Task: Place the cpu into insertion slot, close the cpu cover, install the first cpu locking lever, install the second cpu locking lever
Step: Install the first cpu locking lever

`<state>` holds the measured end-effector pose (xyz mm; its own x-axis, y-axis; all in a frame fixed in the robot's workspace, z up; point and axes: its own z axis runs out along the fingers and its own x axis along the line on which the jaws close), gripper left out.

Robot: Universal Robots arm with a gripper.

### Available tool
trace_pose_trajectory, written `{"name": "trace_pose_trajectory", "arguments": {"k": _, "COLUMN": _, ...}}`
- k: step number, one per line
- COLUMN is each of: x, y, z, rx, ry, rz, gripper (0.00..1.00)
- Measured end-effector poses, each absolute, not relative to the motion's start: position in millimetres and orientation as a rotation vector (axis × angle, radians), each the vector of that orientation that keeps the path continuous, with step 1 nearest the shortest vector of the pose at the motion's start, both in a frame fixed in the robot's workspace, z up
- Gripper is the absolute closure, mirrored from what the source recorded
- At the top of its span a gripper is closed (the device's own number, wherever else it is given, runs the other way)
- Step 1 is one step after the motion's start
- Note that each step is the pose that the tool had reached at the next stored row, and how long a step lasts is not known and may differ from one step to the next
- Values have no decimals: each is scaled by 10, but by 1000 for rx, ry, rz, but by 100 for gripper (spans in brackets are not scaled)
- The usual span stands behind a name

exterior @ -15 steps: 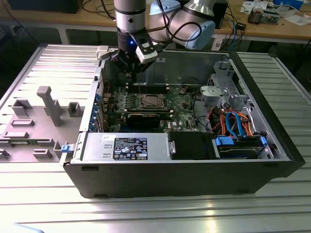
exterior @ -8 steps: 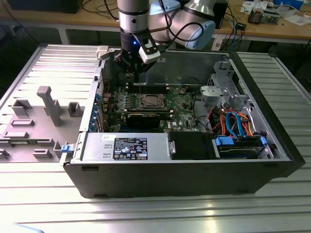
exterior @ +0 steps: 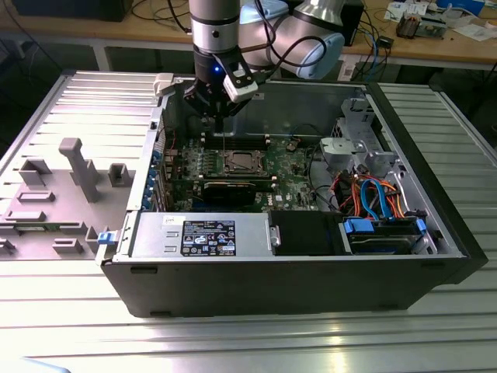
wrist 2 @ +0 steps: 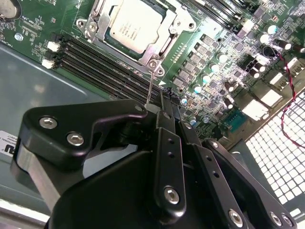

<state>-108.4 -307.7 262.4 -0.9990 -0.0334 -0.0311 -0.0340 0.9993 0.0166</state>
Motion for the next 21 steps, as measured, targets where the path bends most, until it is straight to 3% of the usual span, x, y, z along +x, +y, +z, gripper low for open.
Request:
{"name": "trace_pose_trajectory", "arguments": {"k": 17, "x": -898, "y": -3072, "z": 2588, "rx": -51, "ry": 3110, "rz": -2, "gripper": 89}}
{"name": "trace_pose_trajectory", "arguments": {"k": 21, "x": -771, "y": -3014, "z": 2407, "rx": 14, "ry": 3111, "rz": 2, "gripper": 89}}
